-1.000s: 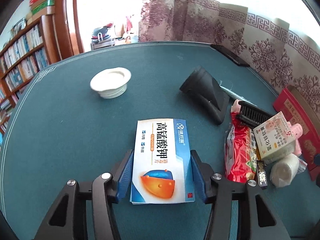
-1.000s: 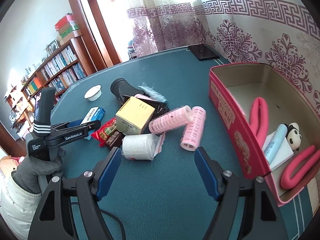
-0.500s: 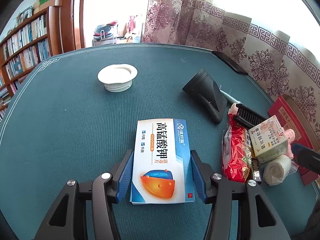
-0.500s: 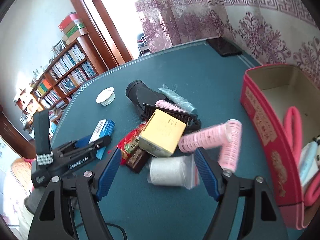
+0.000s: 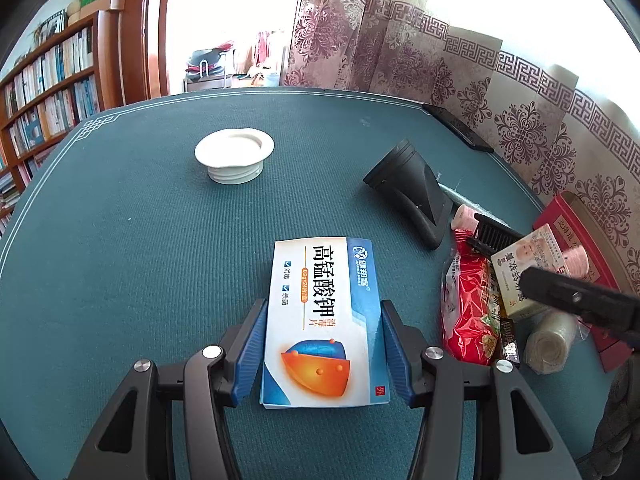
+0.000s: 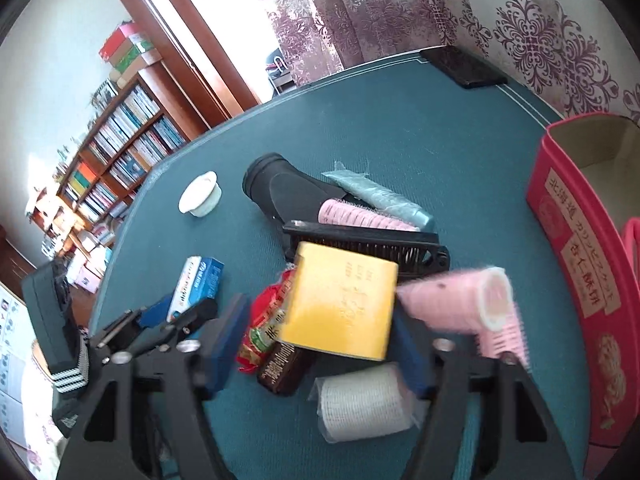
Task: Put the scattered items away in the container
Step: 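Grasp the white medicine box with the left gripper while the right gripper grasps the yellow box, then carry both boxes over the red tin box and open both grippers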
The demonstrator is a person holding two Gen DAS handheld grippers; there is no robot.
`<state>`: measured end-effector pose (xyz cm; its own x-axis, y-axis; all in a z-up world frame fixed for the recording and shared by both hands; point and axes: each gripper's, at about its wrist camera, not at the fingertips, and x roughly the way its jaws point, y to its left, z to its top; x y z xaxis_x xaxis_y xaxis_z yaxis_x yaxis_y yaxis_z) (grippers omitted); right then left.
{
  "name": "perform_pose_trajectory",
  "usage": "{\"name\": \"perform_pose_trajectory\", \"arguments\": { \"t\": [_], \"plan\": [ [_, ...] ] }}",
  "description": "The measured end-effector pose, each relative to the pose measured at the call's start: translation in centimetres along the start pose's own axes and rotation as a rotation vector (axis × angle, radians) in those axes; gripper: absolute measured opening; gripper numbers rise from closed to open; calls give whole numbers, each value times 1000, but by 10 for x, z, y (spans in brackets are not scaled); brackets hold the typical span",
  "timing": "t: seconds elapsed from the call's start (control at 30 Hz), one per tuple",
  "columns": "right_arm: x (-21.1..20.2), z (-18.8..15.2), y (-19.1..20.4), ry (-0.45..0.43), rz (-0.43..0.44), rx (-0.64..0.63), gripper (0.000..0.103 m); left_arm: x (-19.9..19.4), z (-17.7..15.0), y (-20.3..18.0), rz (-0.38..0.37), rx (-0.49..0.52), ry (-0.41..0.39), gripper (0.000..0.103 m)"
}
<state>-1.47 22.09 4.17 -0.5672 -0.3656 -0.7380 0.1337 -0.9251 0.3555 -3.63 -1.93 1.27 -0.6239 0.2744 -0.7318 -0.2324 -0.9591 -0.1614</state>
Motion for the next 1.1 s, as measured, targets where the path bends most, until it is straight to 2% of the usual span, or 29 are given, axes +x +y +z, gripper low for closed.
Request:
{"name": "perform_pose_trajectory", "arguments": {
  "t": [0.17,0.47,0.63,1.1],
  "plan": [
    [-12,-7,-7,-18,12,22,49,-2,1,1,-8,-11,-6,56],
    [-65,-8,-18,-133,6,39,49,-8,-1,-10,-52,-8,-12,56],
    [-87,-14,-36,-179,-55,66,49,-13,-2,-16,-63,2,-20,56],
    [-159,-34,-132,-297,-241,246,49,-32,-3,-32,-118,-1,-27,56]
  ]
}}
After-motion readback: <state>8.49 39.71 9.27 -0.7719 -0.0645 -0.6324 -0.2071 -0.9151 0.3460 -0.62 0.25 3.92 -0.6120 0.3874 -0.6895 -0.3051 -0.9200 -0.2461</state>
